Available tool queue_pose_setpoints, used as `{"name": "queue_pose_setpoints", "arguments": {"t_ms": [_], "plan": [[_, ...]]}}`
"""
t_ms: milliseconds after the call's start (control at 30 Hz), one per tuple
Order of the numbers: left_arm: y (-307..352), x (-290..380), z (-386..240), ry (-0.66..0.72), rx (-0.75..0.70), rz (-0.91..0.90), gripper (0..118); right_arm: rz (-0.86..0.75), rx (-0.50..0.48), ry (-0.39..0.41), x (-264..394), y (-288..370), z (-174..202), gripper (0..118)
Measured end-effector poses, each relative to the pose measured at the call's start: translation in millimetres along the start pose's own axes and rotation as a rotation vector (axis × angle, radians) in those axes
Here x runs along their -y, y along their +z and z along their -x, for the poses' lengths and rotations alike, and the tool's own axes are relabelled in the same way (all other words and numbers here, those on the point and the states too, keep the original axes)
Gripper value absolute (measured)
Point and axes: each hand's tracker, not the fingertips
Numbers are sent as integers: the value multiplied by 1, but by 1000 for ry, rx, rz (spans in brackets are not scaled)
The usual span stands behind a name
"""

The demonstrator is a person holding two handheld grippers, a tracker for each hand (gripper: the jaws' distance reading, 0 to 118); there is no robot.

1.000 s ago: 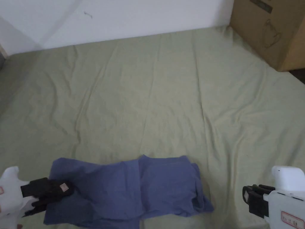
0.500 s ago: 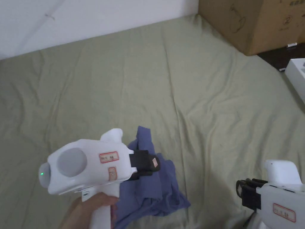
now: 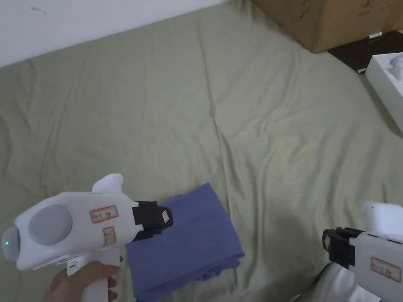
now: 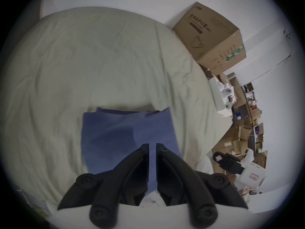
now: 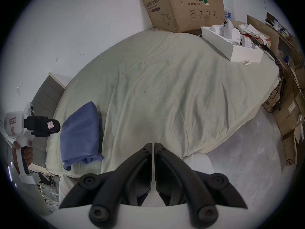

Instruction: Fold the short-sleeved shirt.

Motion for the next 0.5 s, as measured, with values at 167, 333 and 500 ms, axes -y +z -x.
{"name": "queue_pose_setpoints", "arguments": {"t_ms": [167,333,500], "plan": [[-27,9,6,42,55,50,7,10,-7,15,2,0,8,3],[-79,18,-25,2,106,163,7,12,-5,22,1,4,11,3],[-113,30,-64,-26,145,230,7,12,9,24,-1,5,3,3]]}}
